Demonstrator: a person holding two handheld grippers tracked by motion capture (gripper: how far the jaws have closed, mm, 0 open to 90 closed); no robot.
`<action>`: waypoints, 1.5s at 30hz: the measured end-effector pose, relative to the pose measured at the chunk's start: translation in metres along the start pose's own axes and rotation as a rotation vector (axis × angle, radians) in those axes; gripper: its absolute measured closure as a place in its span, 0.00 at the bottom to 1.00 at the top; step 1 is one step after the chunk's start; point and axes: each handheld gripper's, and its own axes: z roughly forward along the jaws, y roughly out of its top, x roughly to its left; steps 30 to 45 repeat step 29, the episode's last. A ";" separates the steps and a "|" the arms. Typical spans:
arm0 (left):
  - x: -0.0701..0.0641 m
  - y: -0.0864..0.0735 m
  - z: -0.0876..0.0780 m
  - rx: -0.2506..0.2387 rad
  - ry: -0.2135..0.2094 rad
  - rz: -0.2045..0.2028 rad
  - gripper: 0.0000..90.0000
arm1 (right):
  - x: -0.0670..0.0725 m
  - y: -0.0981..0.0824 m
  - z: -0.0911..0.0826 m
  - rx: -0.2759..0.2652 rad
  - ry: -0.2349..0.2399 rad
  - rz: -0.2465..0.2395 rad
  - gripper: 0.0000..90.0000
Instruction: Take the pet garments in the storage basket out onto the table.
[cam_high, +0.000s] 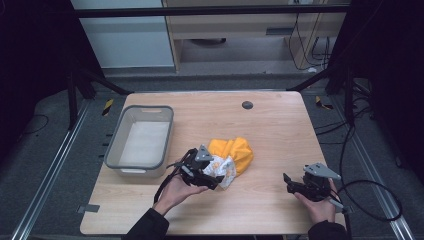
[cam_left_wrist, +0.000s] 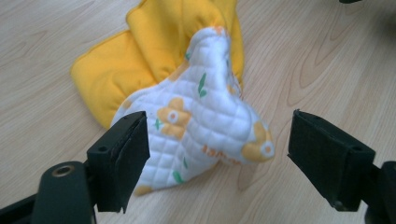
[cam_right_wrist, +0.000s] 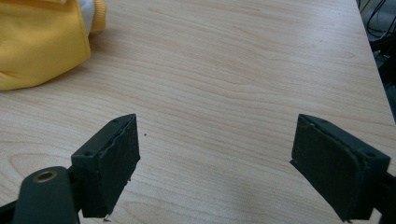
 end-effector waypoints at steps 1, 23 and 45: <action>0.001 -0.002 -0.002 -0.001 0.007 0.005 0.22 | 0.000 0.000 0.000 0.001 0.000 -0.001 0.17; 0.013 -0.087 -0.055 -0.143 0.125 -0.150 0.25 | -0.001 0.000 0.001 0.005 -0.002 -0.004 0.15; 0.021 -0.110 -0.066 -0.137 0.143 -0.199 0.25 | 0.002 -0.001 0.001 0.013 0.008 -0.007 0.15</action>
